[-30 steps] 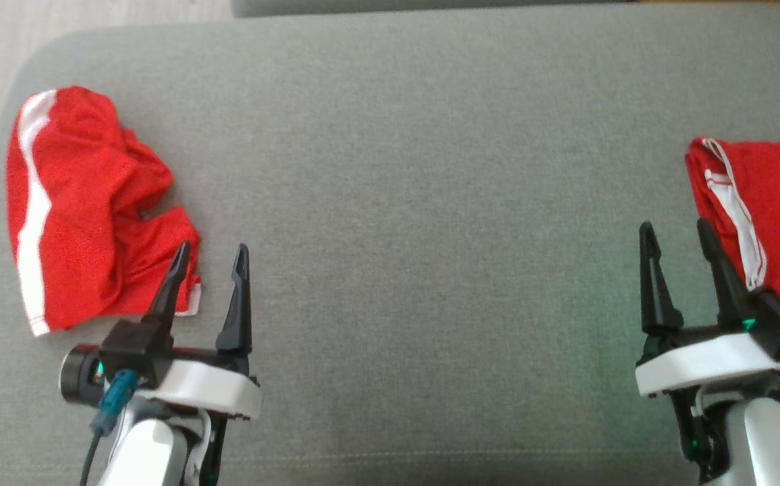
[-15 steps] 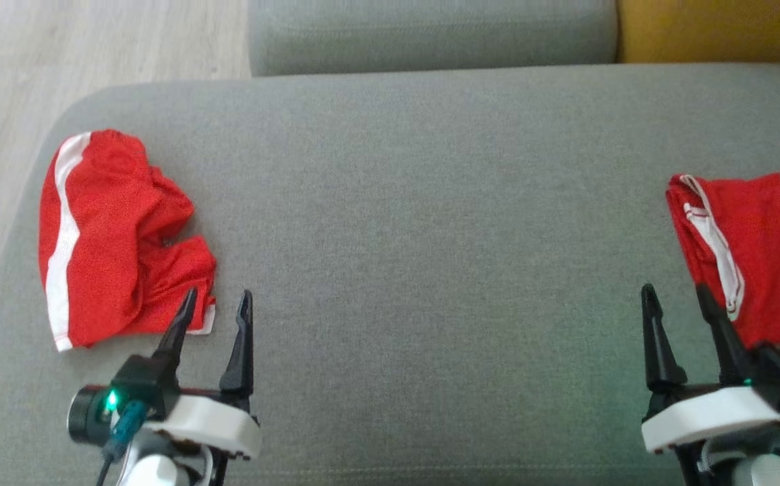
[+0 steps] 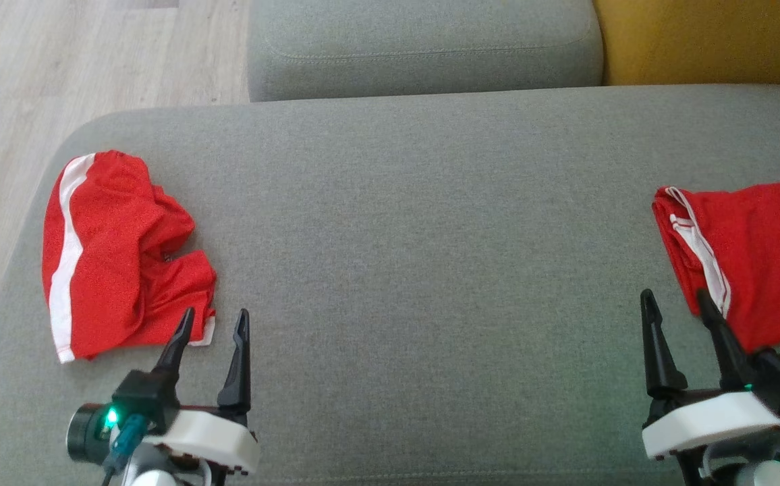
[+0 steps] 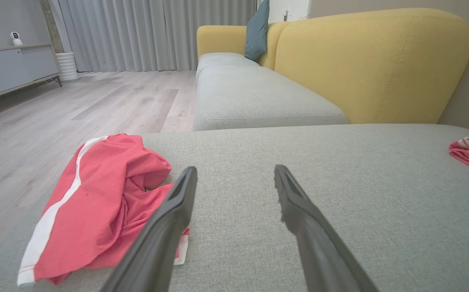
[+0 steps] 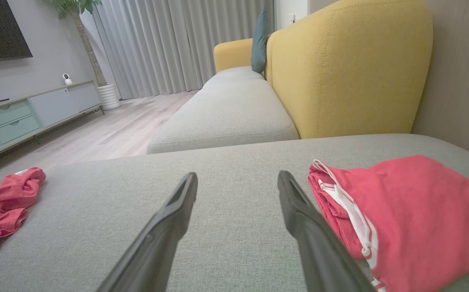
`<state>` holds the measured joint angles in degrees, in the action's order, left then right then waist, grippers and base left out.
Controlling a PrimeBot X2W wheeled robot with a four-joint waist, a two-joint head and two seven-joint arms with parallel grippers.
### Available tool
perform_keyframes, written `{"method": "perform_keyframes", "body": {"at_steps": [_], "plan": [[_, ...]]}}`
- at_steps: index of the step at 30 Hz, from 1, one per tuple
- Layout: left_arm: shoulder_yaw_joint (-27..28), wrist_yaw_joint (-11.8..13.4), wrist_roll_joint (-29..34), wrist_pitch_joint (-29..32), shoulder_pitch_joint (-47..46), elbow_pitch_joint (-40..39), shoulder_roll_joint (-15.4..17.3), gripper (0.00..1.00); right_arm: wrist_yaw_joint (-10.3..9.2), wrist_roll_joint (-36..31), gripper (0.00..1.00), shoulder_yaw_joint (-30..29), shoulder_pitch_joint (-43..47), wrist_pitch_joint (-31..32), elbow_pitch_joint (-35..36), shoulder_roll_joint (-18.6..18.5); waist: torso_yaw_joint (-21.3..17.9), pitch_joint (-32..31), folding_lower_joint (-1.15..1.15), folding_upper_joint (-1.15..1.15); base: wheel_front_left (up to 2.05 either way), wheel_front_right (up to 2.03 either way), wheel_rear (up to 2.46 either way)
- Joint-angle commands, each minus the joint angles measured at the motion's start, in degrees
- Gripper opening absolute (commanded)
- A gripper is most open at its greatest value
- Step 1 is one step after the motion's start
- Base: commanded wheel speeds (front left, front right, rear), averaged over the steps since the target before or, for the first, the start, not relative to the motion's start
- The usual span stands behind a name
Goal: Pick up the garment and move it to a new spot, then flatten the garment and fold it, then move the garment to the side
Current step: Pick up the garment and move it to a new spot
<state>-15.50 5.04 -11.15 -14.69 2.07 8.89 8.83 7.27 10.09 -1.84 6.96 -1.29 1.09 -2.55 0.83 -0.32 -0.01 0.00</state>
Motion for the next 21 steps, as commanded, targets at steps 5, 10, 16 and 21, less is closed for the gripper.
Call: {"method": "perform_keyframes", "body": {"at_steps": [5,10,16,21], "plan": [[2.7,0.3,0.5,-0.3,-2.6,-2.4,0.5,1.0,0.22,0.0,1.0,1.4,-1.6,0.2,2.6,-0.3,0.0,0.2,0.01,0.0,0.0,0.0,0.0],[2.8,0.4,0.6,-0.3,-2.7,-2.4,0.6,1.0,0.22,-0.1,1.0,1.3,-1.6,0.4,2.7,-0.3,0.1,0.0,0.01,0.0,0.0,0.0,0.0],[2.8,0.4,0.7,-0.3,-3.0,-2.4,0.6,1.0,0.22,-0.1,1.0,0.8,-1.5,0.6,2.7,-0.3,0.8,0.1,0.01,0.0,0.0,0.0,0.0],[2.8,0.4,0.9,-0.3,-4.3,-2.3,0.6,1.0,0.22,-0.3,1.0,0.5,-1.4,1.1,3.5,-0.3,3.9,0.6,0.01,0.0,0.0,0.0,0.0]]}}
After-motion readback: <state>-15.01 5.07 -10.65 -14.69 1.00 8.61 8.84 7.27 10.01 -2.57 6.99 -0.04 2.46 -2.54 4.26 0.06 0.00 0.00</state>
